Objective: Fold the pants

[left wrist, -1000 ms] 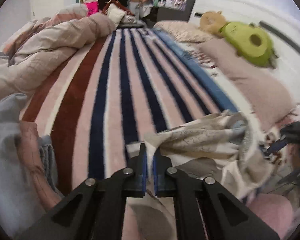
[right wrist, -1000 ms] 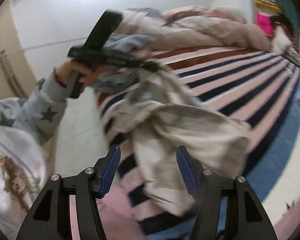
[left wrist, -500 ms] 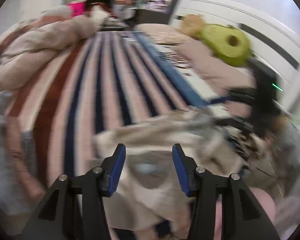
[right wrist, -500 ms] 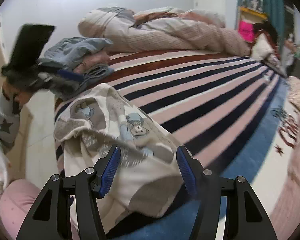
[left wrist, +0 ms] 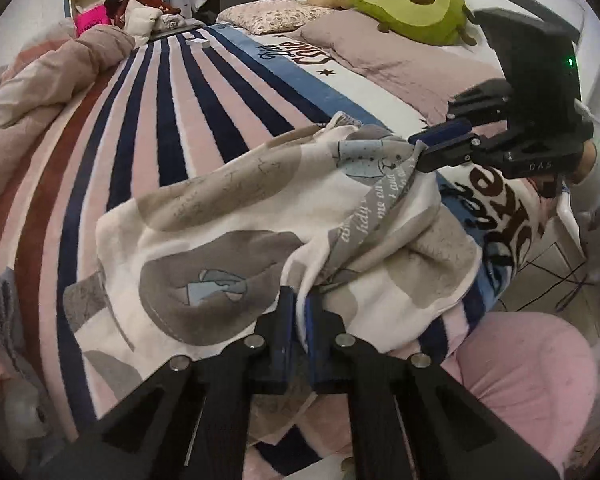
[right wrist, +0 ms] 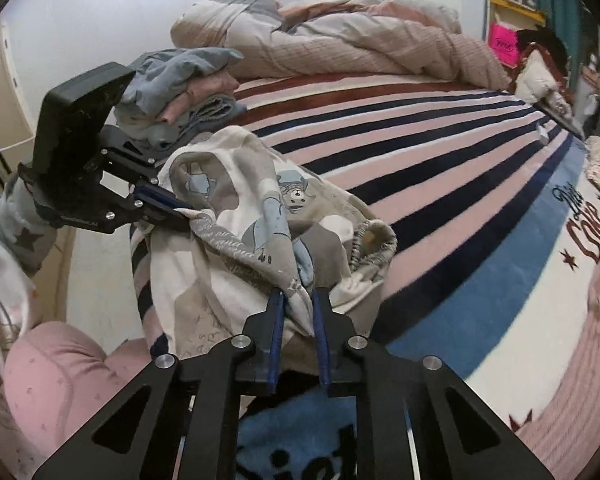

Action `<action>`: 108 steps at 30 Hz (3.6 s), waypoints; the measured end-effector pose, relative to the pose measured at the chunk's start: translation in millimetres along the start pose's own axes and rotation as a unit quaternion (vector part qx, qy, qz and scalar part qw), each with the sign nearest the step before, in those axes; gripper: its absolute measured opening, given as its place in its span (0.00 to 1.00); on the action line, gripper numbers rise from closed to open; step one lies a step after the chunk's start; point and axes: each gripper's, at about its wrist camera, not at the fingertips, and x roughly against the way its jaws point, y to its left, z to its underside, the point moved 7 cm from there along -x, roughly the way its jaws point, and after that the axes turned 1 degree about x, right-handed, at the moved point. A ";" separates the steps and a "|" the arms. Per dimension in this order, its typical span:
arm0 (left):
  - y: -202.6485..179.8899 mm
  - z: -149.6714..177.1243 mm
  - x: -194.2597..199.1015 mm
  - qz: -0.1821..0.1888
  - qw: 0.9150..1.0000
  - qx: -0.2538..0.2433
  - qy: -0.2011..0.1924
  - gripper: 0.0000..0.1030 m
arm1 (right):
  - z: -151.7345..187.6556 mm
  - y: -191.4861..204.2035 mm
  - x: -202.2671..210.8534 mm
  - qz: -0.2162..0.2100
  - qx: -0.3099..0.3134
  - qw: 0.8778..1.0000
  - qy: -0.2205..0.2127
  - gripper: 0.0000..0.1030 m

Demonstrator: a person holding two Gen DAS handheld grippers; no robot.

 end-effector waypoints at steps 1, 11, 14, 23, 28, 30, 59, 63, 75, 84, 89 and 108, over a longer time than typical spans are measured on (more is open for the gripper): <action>1.4 -0.5 2.8 -0.002 1.000 0.002 -0.003 0.01 | 1.4 2.1 0.2 0.002 0.003 1.000 0.002 0.04; 16.5 15.3 20.2 -0.019 1.000 0.001 -0.007 0.00 | 37.8 18.8 -9.2 -0.010 -0.031 0.999 0.040 0.03; 35.1 20.8 27.5 -0.066 0.998 0.011 -0.004 0.00 | 29.3 19.3 4.4 -0.010 -0.048 0.999 0.005 0.12; 102.5 37.2 45.9 -0.064 0.991 0.113 -0.014 0.09 | -4.1 25.8 12.8 0.001 -0.093 0.994 -0.059 0.53; 110.3 33.9 40.6 -0.042 0.988 0.147 -0.028 0.53 | -7.3 7.4 4.9 0.036 -0.133 0.989 -0.047 0.68; 112.7 31.5 39.4 -0.015 0.985 0.169 -0.038 0.62 | -3.9 -2.1 0.9 0.029 -0.172 0.984 -0.046 0.75; 110.6 22.4 -6.3 0.039 0.978 0.203 -0.041 0.68 | -25.8 65.1 -60.8 -0.014 0.071 0.995 0.071 0.08; 108.4 24.9 -12.0 0.041 0.978 0.199 -0.036 0.68 | -10.8 78.3 -54.9 -0.021 0.079 0.993 0.083 0.07; 105.7 29.9 -19.7 0.028 0.981 0.192 -0.028 0.68 | 18.4 73.4 -31.8 -0.053 -0.014 0.997 0.059 0.09; 108.6 30.3 -3.6 0.029 0.979 0.199 -0.037 0.68 | 24.7 98.1 -42.0 -0.084 0.007 0.994 0.077 0.09; 114.1 29.7 13.4 0.032 0.977 0.203 -0.052 0.68 | -21.2 69.5 -3.7 -0.062 -0.024 0.998 -0.019 0.21; 112.9 38.7 -19.0 0.083 0.970 0.226 -0.024 0.77 | 39.0 -23.0 -38.8 0.008 -0.288 0.957 -0.022 0.73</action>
